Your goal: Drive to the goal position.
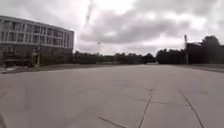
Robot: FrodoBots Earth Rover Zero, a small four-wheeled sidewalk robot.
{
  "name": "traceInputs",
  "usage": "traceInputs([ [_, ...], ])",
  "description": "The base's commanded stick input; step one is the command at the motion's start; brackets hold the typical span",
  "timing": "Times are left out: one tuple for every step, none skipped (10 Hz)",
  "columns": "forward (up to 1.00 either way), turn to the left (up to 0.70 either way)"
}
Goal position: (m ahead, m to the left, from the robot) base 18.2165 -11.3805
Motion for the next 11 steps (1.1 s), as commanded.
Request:
traceInputs([
  [1.0,-0.12],
  [1.0,-0.06],
  [1.0,-0.04],
  [1.0,0.0],
  [1.0,0.0],
  [1.0,0.0],
  [1.0,-0.12],
  [1.0,-0.19],
  [1.0,-0.05],
  [1.0,0.0],
  [1.0,0.0],
])
